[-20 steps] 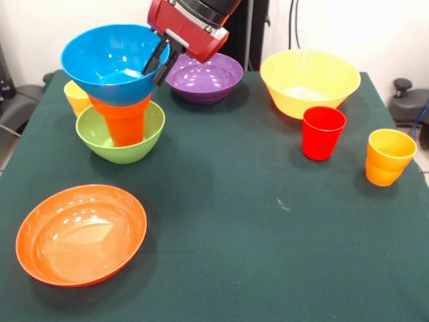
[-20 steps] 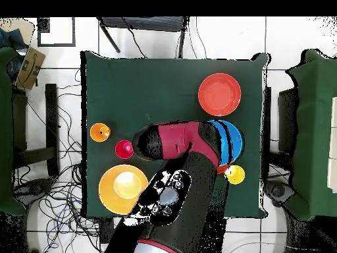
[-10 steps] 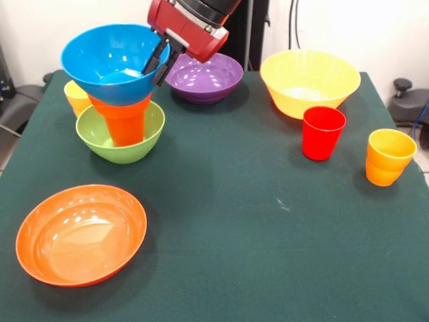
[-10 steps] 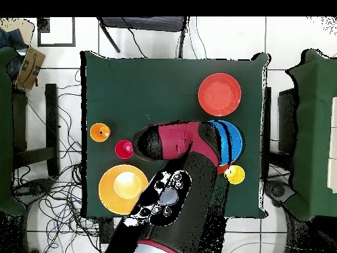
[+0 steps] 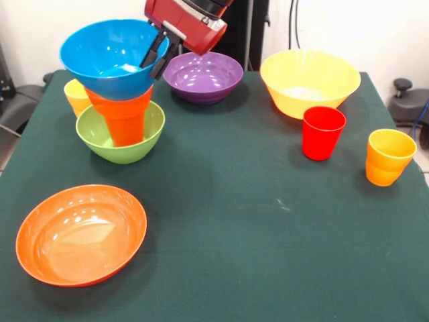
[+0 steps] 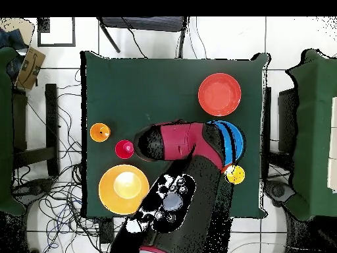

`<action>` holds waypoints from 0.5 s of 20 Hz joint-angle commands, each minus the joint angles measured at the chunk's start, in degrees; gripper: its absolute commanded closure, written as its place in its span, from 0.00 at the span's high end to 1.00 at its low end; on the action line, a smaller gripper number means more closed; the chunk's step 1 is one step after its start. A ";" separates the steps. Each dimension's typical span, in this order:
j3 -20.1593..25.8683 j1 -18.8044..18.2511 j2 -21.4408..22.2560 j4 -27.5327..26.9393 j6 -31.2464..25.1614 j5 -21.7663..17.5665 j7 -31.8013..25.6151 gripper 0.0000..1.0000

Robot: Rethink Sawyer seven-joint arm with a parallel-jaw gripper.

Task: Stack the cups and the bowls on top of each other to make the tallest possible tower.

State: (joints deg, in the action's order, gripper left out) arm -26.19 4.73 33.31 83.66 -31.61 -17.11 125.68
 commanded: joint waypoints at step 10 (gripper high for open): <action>5.20 0.37 0.57 3.76 -5.07 0.78 2.27 0.00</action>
State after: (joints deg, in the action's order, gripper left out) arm -26.20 4.73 34.64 84.10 -31.88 -17.04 125.68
